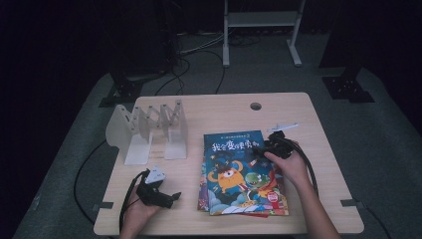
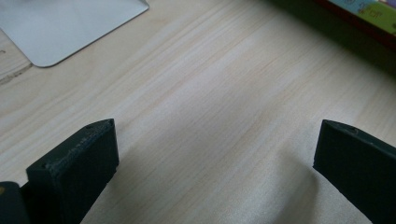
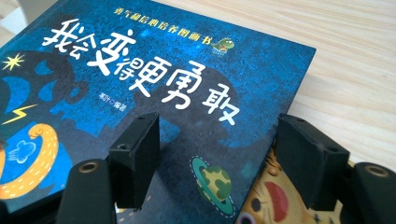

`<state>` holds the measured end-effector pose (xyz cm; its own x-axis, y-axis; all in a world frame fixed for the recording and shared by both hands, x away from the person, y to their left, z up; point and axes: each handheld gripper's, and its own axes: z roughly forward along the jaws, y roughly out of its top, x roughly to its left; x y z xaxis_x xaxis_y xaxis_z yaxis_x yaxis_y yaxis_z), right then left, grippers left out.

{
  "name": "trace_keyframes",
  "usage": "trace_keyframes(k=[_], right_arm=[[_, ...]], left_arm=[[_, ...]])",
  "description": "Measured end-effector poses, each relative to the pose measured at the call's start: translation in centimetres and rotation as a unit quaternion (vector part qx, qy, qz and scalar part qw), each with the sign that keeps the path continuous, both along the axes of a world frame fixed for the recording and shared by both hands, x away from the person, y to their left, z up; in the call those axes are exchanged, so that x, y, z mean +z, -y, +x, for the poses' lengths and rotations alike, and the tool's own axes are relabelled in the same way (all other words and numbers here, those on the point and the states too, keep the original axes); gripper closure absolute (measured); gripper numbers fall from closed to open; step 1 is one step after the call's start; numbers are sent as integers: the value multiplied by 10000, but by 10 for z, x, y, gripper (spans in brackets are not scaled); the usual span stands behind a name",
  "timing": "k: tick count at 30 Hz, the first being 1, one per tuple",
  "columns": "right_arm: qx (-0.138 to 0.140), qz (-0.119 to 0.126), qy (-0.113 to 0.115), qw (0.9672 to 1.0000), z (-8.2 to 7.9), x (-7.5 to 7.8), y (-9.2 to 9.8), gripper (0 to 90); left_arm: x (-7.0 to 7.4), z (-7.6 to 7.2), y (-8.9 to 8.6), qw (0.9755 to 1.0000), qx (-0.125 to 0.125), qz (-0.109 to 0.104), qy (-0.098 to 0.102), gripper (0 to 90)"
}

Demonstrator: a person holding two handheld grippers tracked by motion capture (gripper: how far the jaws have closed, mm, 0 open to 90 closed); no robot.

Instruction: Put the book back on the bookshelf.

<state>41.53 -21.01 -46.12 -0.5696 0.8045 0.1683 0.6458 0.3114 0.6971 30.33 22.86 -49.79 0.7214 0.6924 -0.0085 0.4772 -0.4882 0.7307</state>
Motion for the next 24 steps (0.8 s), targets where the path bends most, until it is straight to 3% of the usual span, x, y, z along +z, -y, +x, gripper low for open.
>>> trace_keyframes(k=[6, 10, 15, 24], right_arm=[[271, -29, -4, 9996, 0, 1, -9, 316], [417, -45, -2, 9991, 0, 1, -14, 316], [608, -37, 15, 9981, 0, 1, -20, 316], [1124, -26, 75, 9936, -4, 1, -37, 318]], left_arm=[[9, 1, 3, 9999, -76, -12, 74, 0], [17, 5, 7, 9996, -179, -194, 45, 0], [28, 12, 14, 9995, -246, -189, 113, 0], [42, 24, 26, 9988, -389, -186, 214, 0]])
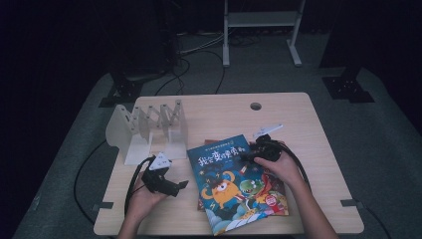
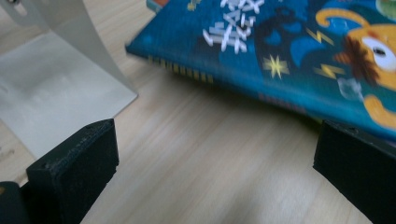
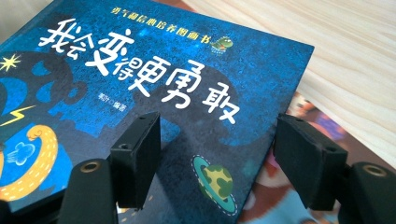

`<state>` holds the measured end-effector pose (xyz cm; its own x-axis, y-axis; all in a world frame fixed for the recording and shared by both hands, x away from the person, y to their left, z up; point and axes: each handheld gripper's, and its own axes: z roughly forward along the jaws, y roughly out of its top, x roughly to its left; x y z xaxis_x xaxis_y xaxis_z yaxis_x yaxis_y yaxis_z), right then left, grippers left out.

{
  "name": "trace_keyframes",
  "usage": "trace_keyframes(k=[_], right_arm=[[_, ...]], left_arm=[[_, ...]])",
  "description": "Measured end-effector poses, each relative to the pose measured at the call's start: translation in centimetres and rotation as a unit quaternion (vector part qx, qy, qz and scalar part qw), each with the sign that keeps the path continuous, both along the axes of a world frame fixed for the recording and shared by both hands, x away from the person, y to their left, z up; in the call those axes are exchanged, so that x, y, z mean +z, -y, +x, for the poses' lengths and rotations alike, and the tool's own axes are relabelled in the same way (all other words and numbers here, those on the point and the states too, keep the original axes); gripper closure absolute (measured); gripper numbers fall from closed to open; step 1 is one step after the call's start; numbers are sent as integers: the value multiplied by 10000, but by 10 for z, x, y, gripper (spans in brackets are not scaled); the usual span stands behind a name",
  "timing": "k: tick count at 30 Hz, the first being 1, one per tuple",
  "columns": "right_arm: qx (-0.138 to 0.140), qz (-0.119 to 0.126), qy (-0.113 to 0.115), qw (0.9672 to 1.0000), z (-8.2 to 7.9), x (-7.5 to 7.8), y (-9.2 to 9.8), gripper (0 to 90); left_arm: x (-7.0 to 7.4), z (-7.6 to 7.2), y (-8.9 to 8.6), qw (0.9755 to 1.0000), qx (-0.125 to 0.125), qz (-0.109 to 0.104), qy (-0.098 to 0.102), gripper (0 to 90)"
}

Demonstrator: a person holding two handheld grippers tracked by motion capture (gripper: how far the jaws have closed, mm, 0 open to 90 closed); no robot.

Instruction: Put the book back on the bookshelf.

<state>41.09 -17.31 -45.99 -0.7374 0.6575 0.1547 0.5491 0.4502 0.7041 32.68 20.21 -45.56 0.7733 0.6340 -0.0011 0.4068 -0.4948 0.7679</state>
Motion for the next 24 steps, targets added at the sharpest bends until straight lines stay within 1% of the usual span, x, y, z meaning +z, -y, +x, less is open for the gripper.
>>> trace_keyframes(k=[1, 3, 5, 6, 7, 8, 10, 13, 14, 15, 18, 19, 21, 22, 24], right_arm=[[45, 16, 9, 10000, 0, 0, -2, 319], [123, 35, 21, 9999, -1, -1, -5, 320], [197, 49, 37, 9998, -2, -1, -9, 323], [255, 55, 41, 9997, -2, -1, -11, 324], [295, 60, 39, 9995, -2, -1, -13, 324], [295, 60, 39, 9995, -2, -1, -13, 324], [447, -4, 11, 9990, -1, 1, -23, 324], [531, -11, 3, 9986, -1, 1, -31, 322], [531, -11, 3, 9986, -1, 1, -31, 322], [562, 8, 16, 9984, 0, 1, -36, 320], [590, 29, 43, 9982, -1, 1, -42, 316], [590, 29, 43, 9982, -1, 1, -42, 316], [543, 87, 55, 9985, -2, 0, -44, 313], [533, 92, 60, 9985, -3, 0, -44, 314], [499, 105, 56, 9987, -4, 0, -43, 323]], left_arm=[[1, 2, 1, 10000, -7, -31, 7, 0], [3, 5, 4, 10000, -29, 6, 15, 0], [5, 9, 6, 10000, -47, -4, 10, 0], [6, 11, 7, 10000, -43, -16, 8, 0], [6, 14, 7, 10000, -35, -88, 17, 0], [6, 14, 7, 10000, -35, -88, 17, 0], [5, 17, 7, 9999, -7, -112, -29, 0], [3, 21, 6, 9999, -11, -137, -99, 0], [3, 21, 6, 9999, -11, -137, -99, 0], [2, 22, 6, 9999, -20, -122, -114, 0], [-1, 24, 7, 9997, -56, -135, -220, 0], [-1, 24, 7, 9997, -56, -135, -220, 0], [-4, 24, 10, 9994, -130, -9, -326, 0], [-5, 23, 11, 9992, -165, -10, -375, 0], [-6, 23, 11, 9991, -143, -79, -383, 0]])
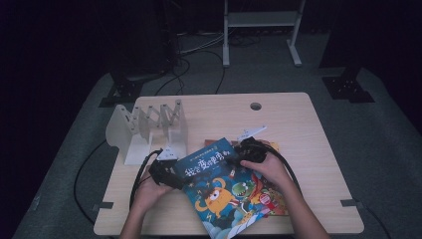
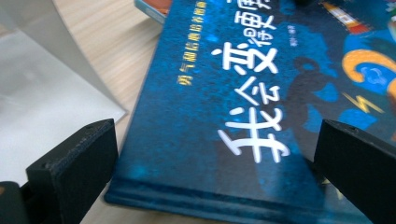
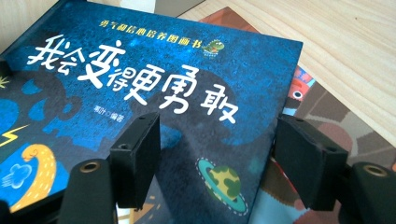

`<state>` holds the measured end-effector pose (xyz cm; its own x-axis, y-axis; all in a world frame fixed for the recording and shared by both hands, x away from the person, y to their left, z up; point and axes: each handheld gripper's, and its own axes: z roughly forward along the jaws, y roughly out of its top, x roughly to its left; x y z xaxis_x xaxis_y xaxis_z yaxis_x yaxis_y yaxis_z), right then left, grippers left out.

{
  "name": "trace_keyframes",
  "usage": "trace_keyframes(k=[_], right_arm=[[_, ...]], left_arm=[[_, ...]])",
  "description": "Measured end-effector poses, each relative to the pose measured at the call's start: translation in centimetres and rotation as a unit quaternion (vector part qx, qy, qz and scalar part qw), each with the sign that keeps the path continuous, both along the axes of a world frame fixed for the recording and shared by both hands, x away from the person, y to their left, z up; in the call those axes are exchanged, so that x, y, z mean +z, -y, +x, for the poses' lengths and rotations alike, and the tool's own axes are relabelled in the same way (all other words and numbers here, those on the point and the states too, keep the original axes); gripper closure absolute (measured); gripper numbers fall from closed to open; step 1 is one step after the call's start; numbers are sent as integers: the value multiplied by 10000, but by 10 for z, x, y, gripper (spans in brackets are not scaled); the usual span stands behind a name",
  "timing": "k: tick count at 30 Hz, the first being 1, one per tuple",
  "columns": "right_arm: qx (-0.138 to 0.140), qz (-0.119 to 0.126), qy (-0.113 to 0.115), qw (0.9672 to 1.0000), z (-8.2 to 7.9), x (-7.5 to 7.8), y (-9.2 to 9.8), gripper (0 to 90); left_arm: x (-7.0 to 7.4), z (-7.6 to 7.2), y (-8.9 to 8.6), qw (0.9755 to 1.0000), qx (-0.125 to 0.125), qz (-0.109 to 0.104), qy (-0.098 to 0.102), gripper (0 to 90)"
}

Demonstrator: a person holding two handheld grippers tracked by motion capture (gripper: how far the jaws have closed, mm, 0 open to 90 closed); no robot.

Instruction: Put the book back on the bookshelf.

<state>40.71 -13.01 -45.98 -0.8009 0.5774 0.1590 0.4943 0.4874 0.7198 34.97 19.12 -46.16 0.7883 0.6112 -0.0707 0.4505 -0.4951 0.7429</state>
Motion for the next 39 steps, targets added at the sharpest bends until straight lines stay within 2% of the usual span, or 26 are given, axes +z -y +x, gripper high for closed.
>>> trace_keyframes(k=[2, 4, 6, 9, 16, 25, 30, 39], right_arm=[[-74, -72, -10, 9999, -3, 2, 3, 325], [-145, -187, 166, 9996, -8, 5, 7, 341], [-197, -109, 160, 9996, -14, 8, 15, 340], [-325, -17, 296, 9990, -26, 13, 30, 335], [-524, -24, 469, 9975, -50, 16, 59, 326], [-654, 10, 577, 9962, -81, 19, 89, 325], [-748, 160, 551, 9955, -102, 13, 108, 326], [-690, 3, 486, 9964, -131, 6, 122, 318]], left_arm=[[0, 0, -1, 10000, -15, 15, -25, 0], [0, 0, -2, 10000, -15, 20, -37, 0], [0, 0, -2, 10000, -14, 22, -41, 0], [0, 0, -2, 10000, -12, 20, -51, 0], [0, 0, -1, 10000, -8, 25, -61, 0], [0, 0, -2, 10000, -7, 22, -70, 0], [0, 0, -2, 10000, -12, 21, -79, 0], [0, 0, -2, 10000, -11, 13, -84, 0]])
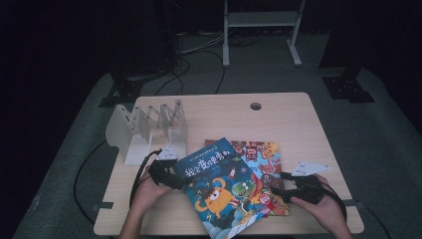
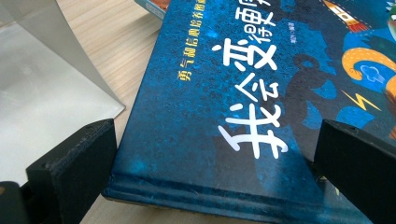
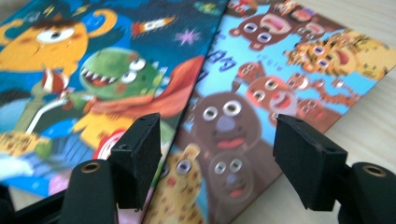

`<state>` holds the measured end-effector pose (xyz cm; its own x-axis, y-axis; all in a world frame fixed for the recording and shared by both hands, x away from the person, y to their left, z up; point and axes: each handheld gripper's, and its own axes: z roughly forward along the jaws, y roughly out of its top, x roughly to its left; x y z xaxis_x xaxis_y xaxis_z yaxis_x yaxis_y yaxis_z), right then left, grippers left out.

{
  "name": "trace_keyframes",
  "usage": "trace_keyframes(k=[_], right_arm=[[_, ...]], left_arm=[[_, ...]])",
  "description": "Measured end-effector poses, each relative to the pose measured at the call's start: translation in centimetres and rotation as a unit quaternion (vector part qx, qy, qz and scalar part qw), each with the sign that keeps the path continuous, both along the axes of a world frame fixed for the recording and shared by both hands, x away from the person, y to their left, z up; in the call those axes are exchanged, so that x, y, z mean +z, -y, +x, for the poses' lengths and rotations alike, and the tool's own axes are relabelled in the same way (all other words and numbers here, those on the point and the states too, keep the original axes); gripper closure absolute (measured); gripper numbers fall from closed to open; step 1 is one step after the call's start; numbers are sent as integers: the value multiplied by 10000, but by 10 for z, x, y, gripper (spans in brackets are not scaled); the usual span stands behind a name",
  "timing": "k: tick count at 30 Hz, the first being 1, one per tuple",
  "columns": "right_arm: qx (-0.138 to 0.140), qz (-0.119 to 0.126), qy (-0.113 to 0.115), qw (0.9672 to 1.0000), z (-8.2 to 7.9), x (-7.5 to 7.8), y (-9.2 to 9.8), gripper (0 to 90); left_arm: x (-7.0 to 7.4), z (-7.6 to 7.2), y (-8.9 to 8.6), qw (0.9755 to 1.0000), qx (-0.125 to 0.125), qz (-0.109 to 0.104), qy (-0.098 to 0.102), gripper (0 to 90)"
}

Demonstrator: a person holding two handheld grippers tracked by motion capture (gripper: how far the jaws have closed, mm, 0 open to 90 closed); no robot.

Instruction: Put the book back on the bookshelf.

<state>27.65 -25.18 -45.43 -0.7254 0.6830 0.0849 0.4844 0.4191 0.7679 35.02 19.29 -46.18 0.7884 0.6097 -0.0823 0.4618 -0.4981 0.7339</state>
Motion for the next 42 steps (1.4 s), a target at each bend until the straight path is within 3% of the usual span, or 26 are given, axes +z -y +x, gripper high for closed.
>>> trace_keyframes(k=[5, 11, 15, 24, 30, 32, 37, 42], right_arm=[[101, -213, -49, 9997, -14, -4, 2, 315], [167, -132, -29, 9998, -31, -5, 7, 320], [219, -276, -26, 9994, -36, -10, 2, 319], [44, -317, -40, 9995, -23, -12, 7, 300], [-141, -451, 38, 9989, -10, -10, 13, 322], [-198, -471, 45, 9987, -6, -10, 16, 325], [-293, -526, 31, 9982, 10, -9, 20, 317], [-429, -523, 51, 9977, 26, -9, 23, 322]], left_arm=[[0, 0, 0, 10000, 1, -2, -4, 0], [0, 0, 0, 10000, 7, -5, -13, 0], [0, 0, 0, 10000, 11, -4, -24, 0], [1, -3, 0, 9998, -108, 34, -136, 0], [-1, -6, 2, 9992, -256, -58, -314, 0], [-4, -9, 6, 9984, -349, -214, -399, 0], [-2, -15, 11, 9982, -447, -129, -377, 0], [-4, -17, 11, 9975, -496, -202, -453, 0]])
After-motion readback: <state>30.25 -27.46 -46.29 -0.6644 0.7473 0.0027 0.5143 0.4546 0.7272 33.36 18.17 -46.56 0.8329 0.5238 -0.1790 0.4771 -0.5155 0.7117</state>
